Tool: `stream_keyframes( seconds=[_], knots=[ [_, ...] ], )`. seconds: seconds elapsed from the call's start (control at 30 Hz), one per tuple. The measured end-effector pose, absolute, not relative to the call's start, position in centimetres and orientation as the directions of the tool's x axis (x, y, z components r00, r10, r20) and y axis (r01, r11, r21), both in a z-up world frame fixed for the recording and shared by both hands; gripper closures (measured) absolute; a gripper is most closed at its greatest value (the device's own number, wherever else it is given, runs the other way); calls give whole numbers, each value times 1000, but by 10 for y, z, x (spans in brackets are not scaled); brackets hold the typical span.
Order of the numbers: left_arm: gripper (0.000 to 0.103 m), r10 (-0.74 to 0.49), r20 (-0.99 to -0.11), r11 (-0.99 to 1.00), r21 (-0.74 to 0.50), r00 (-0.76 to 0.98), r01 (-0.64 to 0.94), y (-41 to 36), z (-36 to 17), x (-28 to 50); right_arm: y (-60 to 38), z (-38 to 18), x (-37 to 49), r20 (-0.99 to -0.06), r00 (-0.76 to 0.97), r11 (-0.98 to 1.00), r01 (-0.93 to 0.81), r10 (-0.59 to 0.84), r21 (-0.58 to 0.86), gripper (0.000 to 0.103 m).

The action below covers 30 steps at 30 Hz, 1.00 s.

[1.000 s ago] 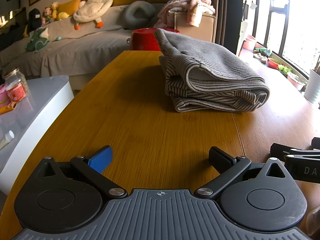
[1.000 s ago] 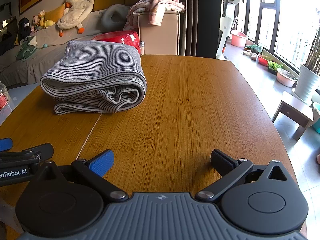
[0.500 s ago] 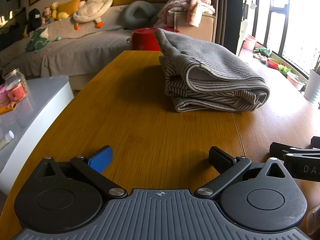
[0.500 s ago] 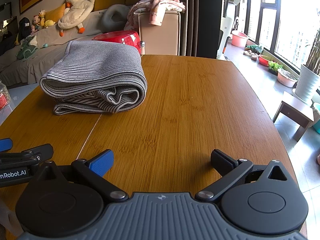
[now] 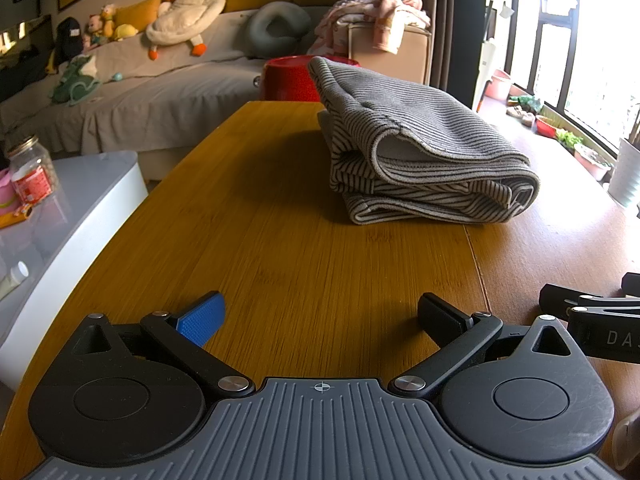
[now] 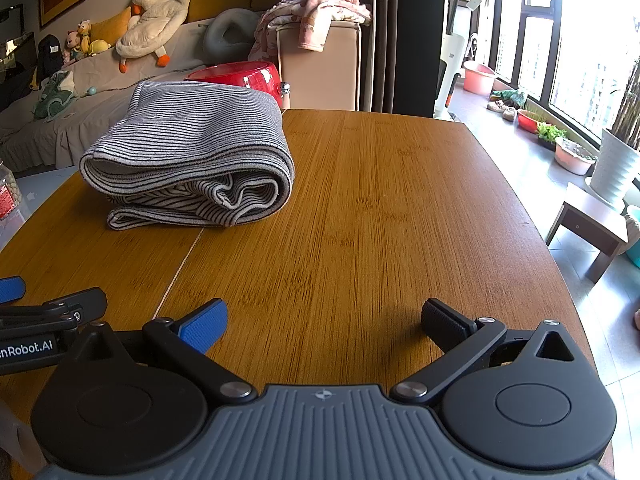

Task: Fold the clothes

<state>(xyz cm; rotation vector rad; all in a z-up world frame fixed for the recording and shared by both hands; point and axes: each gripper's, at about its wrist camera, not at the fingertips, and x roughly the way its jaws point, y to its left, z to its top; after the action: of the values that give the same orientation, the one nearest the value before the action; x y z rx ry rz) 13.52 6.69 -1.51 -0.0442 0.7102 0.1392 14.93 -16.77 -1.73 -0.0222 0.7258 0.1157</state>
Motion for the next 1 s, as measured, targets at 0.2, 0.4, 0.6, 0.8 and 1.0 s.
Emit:
stream_keyframes(
  seconds=[0.2, 0.4, 0.6, 0.8, 1.0],
  knots=[
    [0, 112, -653, 990, 7, 749, -142, 67, -15, 136, -168, -17, 150, -663, 742, 993, -113, 98, 20, 0],
    [0, 112, -653, 990, 7, 749, -142, 67, -15, 135, -168, -17, 150, -663, 742, 993, -114, 98, 20, 0],
    [0, 112, -653, 990, 7, 749, -142, 66, -15, 134, -168, -17, 150, -663, 742, 993, -113, 98, 20, 0],
    [0, 110, -653, 990, 7, 749, -139, 67, -15, 134, -168, -17, 150, -664, 743, 994, -108, 91, 15, 0],
    [0, 100, -652, 991, -2, 751, -133, 68, -14, 134, -167, -17, 145, -657, 751, 998, -68, 58, 10, 0]
  ],
)
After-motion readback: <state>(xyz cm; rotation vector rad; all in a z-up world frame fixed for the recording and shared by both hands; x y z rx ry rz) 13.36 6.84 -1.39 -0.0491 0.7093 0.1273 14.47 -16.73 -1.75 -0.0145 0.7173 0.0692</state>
